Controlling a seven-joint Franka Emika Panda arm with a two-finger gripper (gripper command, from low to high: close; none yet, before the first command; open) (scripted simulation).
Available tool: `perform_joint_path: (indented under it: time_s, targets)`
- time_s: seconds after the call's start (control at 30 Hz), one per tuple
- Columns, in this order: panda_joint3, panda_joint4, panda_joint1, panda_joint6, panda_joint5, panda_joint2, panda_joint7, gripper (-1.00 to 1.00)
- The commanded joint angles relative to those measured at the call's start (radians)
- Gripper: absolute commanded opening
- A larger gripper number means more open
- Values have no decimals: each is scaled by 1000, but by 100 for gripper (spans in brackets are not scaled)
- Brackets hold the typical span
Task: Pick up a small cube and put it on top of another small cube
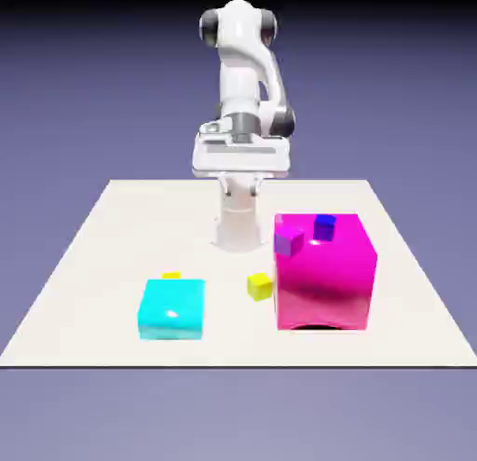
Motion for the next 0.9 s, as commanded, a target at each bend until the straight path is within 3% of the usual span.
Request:
perform_joint_path:
  time_s: [0.0,0.87]
  targets:
    - [-36,2,20,-26,-24,-23,-26,0]
    - [-979,64,551,-713,-646,-617,-707,0]
